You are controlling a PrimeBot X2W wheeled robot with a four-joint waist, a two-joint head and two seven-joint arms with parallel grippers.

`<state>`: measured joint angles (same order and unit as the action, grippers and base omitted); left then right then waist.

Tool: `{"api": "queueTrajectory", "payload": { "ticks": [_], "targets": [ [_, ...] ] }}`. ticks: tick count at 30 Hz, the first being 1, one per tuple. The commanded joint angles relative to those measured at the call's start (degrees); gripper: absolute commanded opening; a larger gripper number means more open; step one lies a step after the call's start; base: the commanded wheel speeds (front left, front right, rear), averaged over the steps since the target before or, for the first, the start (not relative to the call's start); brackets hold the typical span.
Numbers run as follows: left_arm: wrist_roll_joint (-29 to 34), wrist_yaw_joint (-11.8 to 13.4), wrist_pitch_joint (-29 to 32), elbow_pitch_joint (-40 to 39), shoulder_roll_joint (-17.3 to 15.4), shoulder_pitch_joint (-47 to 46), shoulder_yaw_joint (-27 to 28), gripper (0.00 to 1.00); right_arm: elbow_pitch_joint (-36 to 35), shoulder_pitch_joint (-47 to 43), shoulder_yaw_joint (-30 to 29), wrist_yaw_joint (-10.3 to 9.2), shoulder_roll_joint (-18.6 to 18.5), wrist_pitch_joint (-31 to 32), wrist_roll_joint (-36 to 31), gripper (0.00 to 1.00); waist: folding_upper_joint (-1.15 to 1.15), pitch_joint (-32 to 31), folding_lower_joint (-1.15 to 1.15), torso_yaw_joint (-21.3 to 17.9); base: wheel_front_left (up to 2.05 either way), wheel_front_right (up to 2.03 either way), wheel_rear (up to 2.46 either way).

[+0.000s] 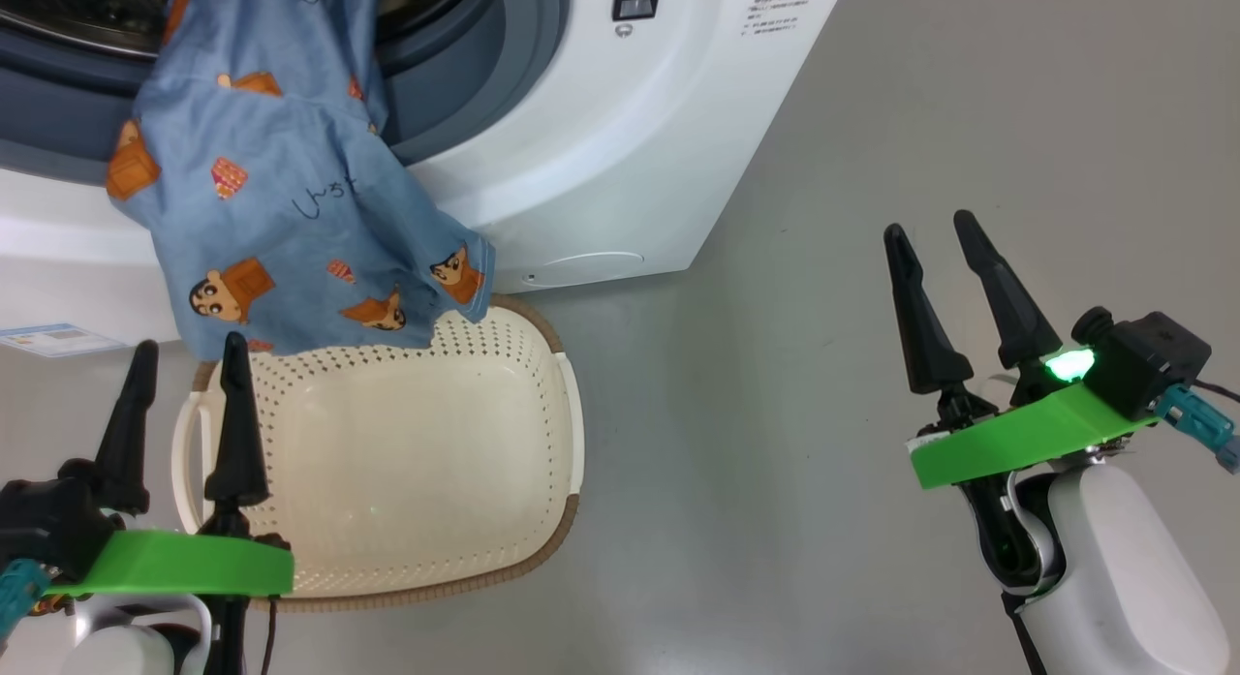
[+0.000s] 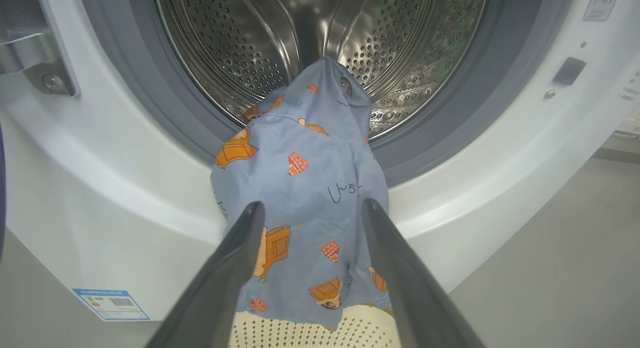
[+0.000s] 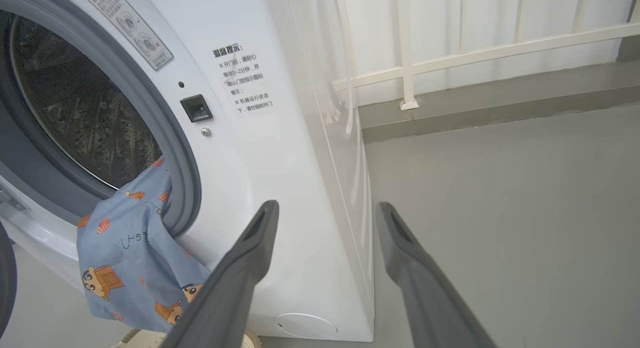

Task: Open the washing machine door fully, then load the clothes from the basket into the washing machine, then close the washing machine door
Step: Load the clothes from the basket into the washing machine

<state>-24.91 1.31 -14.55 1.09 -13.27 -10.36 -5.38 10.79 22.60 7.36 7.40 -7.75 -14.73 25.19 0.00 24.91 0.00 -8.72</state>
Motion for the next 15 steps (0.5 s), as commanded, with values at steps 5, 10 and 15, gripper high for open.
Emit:
{"api": "queueTrajectory", "payload": {
  "ticks": [5, 10, 15],
  "targets": [
    [0.9, 0.86, -0.16, -1.61, -1.06, 0.39, 2.21, 1.0, -1.43, -1.23, 1.11, 0.09, -0.29, -0.27, -0.22, 1.0, 0.0, -0.08, 0.0, -0.09, 0.0, 0.0, 0.0],
    [0.69, 0.94, -0.19, -1.13, -0.88, 0.57, 2.05, 1.0, -1.31, -1.19, 1.22, 0.09, -0.33, -0.27, -0.19, 1.0, 0.0, -0.16, 0.0, -0.18, 0.0, 0.0, 0.0],
    [0.58, 1.03, 0.17, -0.3, -0.91, 0.66, 1.63, 1.0, -1.15, -1.12, 1.22, 0.09, -0.41, -0.27, -0.13, 1.0, 0.0, -0.19, 0.0, -0.18, 0.0, 0.0, 0.0]
  ]
}}
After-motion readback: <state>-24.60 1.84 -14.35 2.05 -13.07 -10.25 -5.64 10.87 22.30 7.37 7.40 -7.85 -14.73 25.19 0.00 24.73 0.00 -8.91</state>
